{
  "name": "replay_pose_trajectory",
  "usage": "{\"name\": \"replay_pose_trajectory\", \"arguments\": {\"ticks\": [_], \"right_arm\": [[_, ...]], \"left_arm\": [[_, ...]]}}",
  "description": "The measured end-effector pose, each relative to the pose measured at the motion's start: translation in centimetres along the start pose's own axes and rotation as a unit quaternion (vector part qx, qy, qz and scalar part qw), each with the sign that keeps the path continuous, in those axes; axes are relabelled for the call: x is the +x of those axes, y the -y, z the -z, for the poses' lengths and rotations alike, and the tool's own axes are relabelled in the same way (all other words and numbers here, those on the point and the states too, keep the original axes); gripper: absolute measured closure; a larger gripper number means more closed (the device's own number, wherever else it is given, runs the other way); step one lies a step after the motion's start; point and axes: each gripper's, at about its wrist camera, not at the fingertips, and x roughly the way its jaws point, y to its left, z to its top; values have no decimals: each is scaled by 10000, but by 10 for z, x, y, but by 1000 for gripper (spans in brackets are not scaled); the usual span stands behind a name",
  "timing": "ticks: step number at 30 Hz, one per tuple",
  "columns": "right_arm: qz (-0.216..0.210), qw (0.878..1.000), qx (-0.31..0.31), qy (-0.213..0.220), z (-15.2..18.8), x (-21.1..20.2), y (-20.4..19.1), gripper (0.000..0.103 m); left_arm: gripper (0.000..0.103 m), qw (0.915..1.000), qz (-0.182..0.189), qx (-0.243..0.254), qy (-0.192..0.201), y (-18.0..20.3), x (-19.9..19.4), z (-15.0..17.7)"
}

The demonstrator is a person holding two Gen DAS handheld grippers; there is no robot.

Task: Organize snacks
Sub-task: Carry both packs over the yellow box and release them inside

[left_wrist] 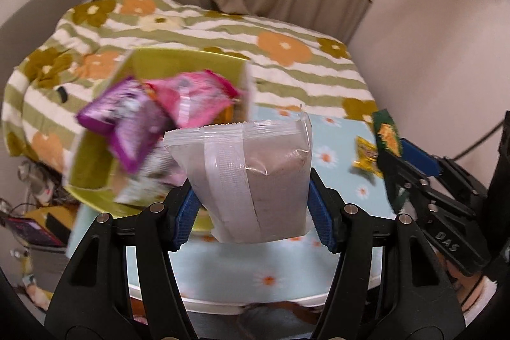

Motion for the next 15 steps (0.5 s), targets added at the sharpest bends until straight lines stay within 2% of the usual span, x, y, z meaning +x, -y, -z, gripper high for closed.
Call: {"name": "replay_pose_trajectory", "arguments": {"ticks": [7, 12, 13, 15], "right_arm": [[-157, 9997, -28, -168, -18, 45, -52, 64], [-95, 9992, 127, -353, -22, 81, -77, 64], [-70, 9990, 154, -408, -21, 88, -82, 64], [-23, 9985, 202, -513, -19, 100, -91, 64]], "left_arm": [[44, 9992, -339, -95, -201, -85, 17, -18], [44, 9964, -555, 126, -627, -131, 53, -25], [42, 9953, -606, 197, -732, -138, 62, -26], [29, 9937, -710, 312, -807, -148, 72, -27]]}}
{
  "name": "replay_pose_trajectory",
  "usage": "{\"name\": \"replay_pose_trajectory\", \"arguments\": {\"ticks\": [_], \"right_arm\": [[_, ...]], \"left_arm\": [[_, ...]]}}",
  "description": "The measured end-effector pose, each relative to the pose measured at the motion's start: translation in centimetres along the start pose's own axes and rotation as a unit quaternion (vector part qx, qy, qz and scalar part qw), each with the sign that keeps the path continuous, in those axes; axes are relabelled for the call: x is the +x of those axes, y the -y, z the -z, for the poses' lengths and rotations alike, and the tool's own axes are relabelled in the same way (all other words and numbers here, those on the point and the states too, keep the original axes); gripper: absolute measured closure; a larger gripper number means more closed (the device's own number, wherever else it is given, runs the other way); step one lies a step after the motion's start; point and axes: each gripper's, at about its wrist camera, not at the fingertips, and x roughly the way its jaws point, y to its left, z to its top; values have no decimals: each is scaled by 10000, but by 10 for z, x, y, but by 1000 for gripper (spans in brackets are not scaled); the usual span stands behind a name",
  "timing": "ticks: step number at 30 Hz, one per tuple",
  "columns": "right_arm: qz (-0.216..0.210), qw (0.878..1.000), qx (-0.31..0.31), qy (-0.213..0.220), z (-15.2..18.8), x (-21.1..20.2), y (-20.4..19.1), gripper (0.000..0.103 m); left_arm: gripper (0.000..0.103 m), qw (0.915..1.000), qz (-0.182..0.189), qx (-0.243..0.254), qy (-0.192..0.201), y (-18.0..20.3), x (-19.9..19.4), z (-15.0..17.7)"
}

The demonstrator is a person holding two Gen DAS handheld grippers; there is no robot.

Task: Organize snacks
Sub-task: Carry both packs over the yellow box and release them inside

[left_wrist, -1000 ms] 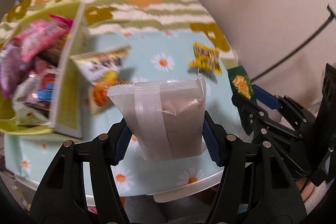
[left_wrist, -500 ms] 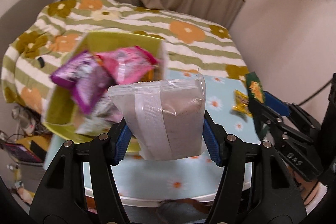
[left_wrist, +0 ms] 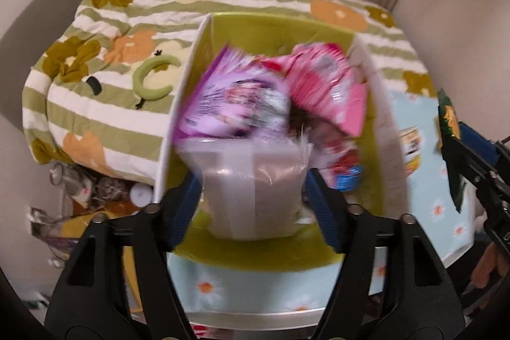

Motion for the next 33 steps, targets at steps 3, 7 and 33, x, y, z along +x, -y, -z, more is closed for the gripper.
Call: {"name": "replay_pose_trajectory", "arguments": {"ticks": [3, 7, 33], "right_arm": [[79, 9998, 51, -159, 5, 14, -10, 64], [191, 9992, 146, -318, 13, 25, -16, 64], [-62, 9967, 606, -531, 21, 57, -43, 3]], "left_arm": [[2, 9999, 103, 62, 112, -12, 3, 0], [2, 9995, 253, 158, 84, -20, 5, 6], [2, 9996, 217, 184, 81, -59, -6, 42]]}}
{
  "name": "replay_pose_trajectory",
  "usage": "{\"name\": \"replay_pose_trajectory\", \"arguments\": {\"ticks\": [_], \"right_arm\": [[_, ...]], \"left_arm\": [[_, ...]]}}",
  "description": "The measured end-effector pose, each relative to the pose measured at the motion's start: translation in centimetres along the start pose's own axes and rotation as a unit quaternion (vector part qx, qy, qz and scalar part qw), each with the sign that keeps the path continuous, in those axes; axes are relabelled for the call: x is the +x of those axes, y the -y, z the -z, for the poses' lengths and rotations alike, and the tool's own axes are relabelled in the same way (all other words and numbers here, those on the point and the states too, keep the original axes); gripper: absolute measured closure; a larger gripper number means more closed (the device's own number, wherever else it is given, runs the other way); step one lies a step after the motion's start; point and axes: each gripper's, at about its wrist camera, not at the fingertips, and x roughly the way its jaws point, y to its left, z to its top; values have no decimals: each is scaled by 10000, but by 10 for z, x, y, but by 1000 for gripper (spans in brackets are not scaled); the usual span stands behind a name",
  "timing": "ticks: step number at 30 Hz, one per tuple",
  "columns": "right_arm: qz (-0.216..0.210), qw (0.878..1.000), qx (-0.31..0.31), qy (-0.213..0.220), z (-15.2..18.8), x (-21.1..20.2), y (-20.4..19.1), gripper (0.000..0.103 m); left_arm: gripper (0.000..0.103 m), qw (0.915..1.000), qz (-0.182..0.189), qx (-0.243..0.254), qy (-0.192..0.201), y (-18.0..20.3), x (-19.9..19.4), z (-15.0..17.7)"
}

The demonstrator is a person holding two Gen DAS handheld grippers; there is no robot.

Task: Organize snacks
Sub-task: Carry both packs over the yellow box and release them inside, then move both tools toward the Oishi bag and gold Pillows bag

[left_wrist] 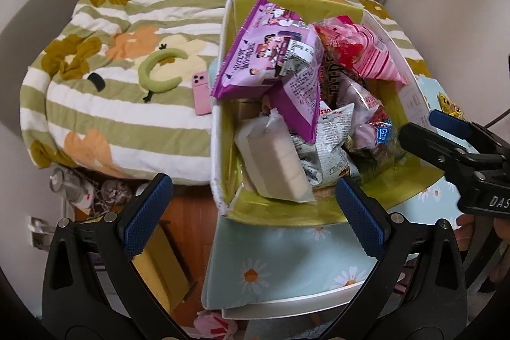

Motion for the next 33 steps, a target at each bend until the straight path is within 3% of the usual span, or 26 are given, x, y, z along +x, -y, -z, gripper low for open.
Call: {"name": "replay_pose_trajectory", "arguments": {"ticks": [13, 24, 27, 33], "right_arm": [[382, 9970, 70, 665, 9, -75, 20, 2], [1542, 9799, 696, 1057, 33, -153, 79, 2], [1871, 9731, 820, 1066, 39, -167, 101, 2], [2057, 9674, 1022, 1069, 47, -182, 159, 2]], "left_arm": [[2, 9979, 251, 292, 525, 33, -45, -10], [2, 9881, 937, 889, 831, 114, -62, -25], [2, 9863, 1024, 1012, 805, 140, -59, -25], [2, 9862, 929, 1111, 805, 194, -47, -28]]}}
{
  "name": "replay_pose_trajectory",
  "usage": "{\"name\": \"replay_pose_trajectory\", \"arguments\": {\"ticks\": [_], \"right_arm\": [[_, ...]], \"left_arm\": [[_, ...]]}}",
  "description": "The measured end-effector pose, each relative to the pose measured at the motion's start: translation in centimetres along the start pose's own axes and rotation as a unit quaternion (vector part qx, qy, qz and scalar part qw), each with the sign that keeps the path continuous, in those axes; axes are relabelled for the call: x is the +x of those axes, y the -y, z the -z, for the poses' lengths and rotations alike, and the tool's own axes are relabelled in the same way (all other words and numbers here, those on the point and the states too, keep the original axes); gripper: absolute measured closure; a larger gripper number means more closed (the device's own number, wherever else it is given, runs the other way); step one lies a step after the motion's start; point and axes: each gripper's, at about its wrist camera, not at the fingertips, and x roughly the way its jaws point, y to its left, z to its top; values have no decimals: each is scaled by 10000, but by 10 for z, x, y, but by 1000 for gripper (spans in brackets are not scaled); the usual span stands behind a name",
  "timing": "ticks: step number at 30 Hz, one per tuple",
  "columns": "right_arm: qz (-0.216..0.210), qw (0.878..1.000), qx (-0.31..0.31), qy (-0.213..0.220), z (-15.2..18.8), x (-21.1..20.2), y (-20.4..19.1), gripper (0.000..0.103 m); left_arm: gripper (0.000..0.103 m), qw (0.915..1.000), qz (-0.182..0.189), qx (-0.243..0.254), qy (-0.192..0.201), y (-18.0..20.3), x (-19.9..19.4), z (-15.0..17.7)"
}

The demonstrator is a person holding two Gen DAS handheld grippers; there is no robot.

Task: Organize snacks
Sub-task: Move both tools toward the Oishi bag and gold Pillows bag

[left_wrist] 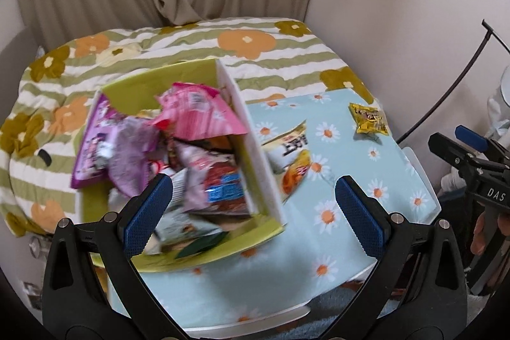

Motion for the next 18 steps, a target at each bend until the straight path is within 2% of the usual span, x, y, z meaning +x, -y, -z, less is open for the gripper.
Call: {"name": "replay_pose_trajectory", "arguments": {"ticks": [4, 9, 15, 18], "right_arm": [[-34, 9999, 44, -127, -6, 17, 35, 2], [-196, 9989, 46, -416, -19, 55, 80, 2], [-454, 9959, -135, -765, -30, 105, 120, 2], [-555, 9942, -158, -908, -32, 131, 132, 2]], "left_arm": [[2, 9998, -131, -180, -13, 28, 18, -7], [2, 9975, -495, -500, -6, 64, 44, -12], [2, 9913, -911, -943, -95, 98, 84, -9], [2, 9860, -1237, -1099, -222, 110, 113, -2]]}}
